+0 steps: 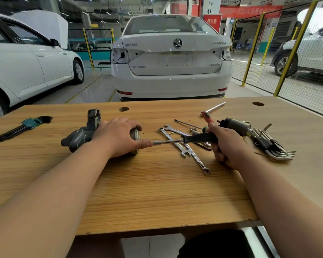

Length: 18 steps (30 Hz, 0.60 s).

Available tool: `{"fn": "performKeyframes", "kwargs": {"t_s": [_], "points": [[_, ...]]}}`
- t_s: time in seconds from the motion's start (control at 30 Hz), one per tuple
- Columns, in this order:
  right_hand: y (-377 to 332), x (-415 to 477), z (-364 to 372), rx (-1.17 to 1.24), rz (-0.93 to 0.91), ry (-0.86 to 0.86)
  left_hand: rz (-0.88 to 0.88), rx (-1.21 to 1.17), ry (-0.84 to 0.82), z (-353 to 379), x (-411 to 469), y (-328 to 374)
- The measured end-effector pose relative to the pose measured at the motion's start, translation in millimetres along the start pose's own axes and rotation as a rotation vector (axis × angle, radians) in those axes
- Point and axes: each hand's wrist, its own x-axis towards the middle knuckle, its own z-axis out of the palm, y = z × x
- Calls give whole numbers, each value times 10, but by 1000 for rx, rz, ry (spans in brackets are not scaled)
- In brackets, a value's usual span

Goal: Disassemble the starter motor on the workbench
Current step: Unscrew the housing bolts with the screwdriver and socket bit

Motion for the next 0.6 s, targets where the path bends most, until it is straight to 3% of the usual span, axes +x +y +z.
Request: {"fn": "performKeyframes", "kwargs": {"t_s": [0.3,0.6], "points": [[32,2,-90,170,-86,-183,-12,11,-41,-40,2,24],[20,-14,-83,426,-15,-268,-16,1,-40,-36,12,27]]}}
